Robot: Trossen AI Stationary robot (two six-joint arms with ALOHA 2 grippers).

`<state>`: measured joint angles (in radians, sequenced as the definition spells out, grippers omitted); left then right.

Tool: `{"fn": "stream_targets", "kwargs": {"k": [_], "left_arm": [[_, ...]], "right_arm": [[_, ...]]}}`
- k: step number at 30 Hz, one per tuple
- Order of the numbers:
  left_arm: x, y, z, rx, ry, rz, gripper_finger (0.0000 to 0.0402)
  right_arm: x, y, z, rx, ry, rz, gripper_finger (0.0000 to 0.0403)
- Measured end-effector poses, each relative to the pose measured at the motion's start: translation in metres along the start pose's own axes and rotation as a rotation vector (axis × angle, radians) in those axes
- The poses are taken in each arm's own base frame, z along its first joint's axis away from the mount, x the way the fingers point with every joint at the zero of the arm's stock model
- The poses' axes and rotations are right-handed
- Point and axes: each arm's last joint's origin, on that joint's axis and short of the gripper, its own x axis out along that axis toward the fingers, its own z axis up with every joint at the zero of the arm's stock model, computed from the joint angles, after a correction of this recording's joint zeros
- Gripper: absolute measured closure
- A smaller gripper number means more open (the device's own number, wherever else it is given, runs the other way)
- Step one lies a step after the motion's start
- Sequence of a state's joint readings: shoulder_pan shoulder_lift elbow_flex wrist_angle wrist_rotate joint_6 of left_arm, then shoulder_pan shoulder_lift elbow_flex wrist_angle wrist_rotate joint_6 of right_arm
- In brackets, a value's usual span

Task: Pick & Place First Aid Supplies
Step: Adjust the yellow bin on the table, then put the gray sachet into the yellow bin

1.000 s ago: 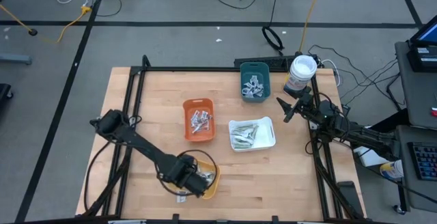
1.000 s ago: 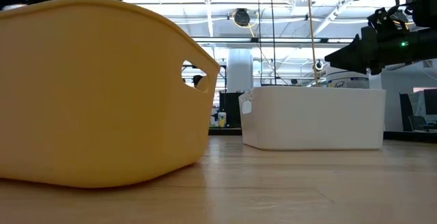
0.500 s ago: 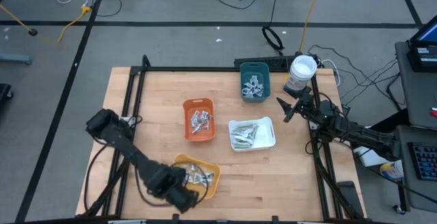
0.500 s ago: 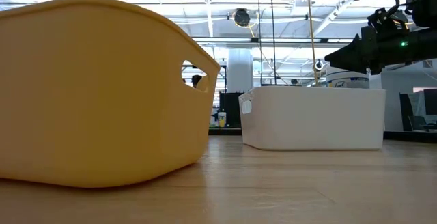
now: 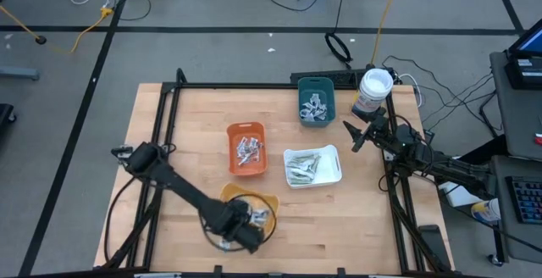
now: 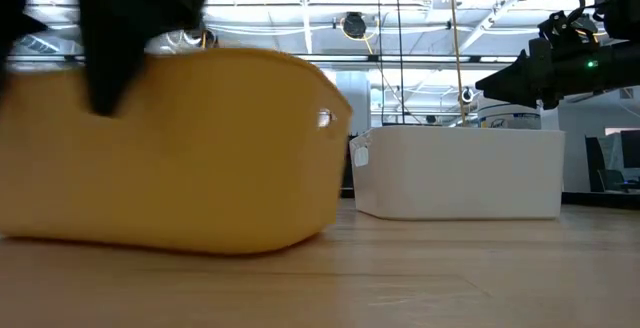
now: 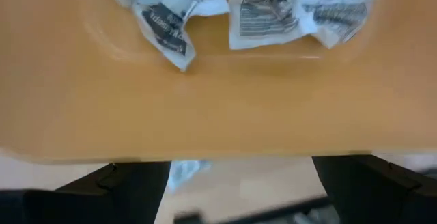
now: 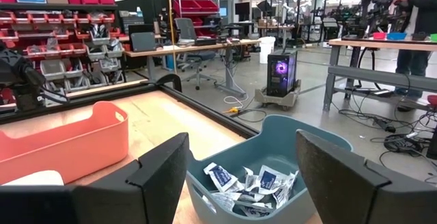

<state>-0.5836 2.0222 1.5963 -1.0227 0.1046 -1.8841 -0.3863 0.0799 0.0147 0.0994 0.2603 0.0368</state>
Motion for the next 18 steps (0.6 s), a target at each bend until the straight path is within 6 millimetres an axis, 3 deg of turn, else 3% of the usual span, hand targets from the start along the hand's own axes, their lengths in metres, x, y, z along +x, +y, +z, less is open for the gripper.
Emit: {"fn": "stream_targets", "kwargs": {"k": [10,14,18], "left_arm": [[-0.005,-0.004,0.043,-0.079,-0.082,0.047,0.0048],[-0.005,-0.005,0.044,-0.065,-0.061,0.051,0.0048],[-0.003,-0.002,0.029,-0.034,0.005,0.059,0.0048]], "right_arm": [[0.000,0.000,0.000,0.000,-0.001,0.000,0.0140],[0.000,0.000,0.000,0.000,0.000,0.000,0.0140],[0.000,0.000,0.000,0.001,-0.001,0.000,0.0140]]}}
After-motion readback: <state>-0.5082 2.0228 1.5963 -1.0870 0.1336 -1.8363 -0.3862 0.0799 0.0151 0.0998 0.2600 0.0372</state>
